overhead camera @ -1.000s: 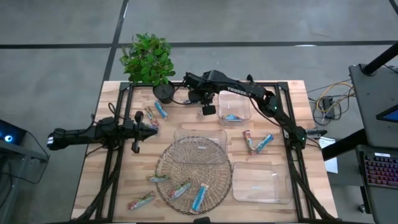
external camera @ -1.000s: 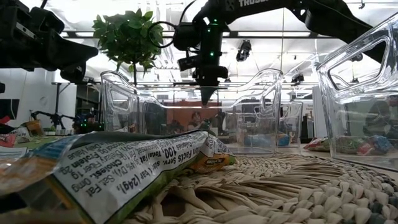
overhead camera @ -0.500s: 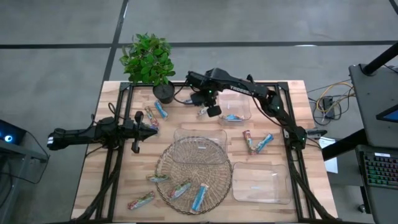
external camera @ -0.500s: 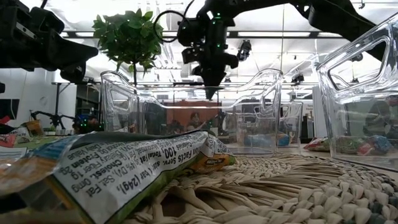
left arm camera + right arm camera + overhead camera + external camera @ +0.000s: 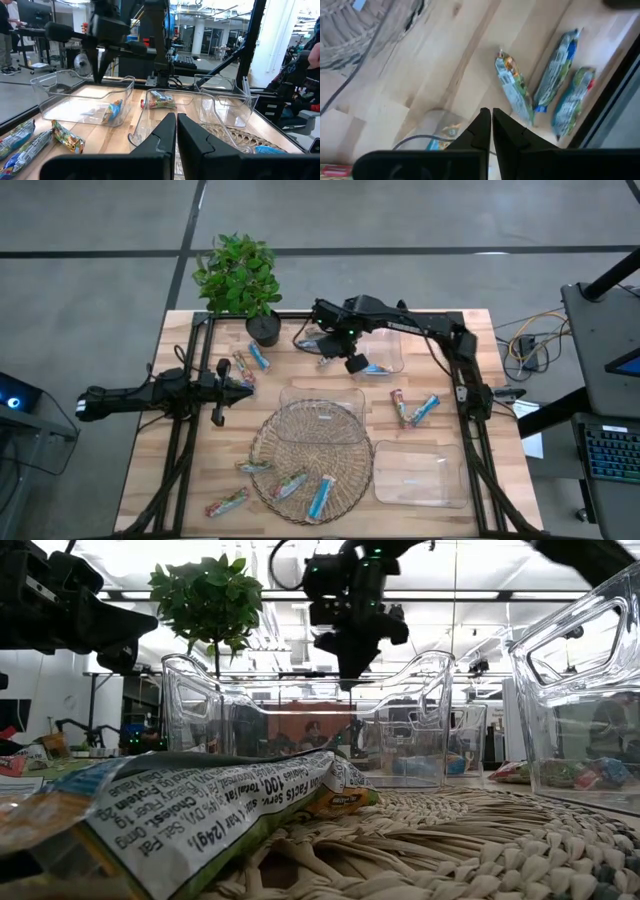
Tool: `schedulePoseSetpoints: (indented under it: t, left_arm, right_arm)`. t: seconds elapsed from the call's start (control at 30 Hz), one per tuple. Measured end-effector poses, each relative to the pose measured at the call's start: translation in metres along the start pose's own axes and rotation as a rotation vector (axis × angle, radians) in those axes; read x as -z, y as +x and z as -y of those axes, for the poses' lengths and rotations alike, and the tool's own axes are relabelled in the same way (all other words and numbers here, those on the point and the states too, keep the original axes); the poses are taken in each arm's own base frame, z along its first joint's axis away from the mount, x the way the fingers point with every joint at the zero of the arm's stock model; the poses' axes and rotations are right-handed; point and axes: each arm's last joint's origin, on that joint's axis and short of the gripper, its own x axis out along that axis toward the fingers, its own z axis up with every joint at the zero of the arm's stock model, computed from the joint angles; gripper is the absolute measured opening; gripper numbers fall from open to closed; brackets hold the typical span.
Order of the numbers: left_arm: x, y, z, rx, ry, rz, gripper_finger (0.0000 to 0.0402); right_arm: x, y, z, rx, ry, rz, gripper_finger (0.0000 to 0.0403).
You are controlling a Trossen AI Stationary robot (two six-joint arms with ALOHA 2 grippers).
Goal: Pick and place Granola Bars by type
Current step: Put the yellow granola bar into the top transparent bin
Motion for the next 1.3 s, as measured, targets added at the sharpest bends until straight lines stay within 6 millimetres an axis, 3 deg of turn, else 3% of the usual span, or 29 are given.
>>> schedulePoseSetpoints:
  t: [0.3,0.47,0.97,1.13,1.3]
  left_arm:
    - [0.0,0.0,0.0,0.001,0.0,0.0,0.0]
    - [0.0,0.0,0.0,0.0,0.0,0.0,0.0]
    - [0.0,0.0,0.0,0.0,0.0,0.0,0.0]
    - [0.0,0.0,0.0,0.0,0.0,0.0,0.0]
    - [0.0,0.0,0.0,0.0,0.0,0.0,0.0]
  right_arm:
    - [0.02,-0.001,-0.023,0.207,-0.158,0.163,0.0009]
    - [0.029,0.008,-0.032,0.165,-0.299,0.206,0.0016]
    - [0.032,0.029,-0.018,0.193,-0.313,0.227,0.0159]
    - [0.03,0.032,-0.017,0.219,-0.304,0.24,0.0184]
    - [0.031,0.051,-0.015,0.183,-0.304,0.215,0.0196]
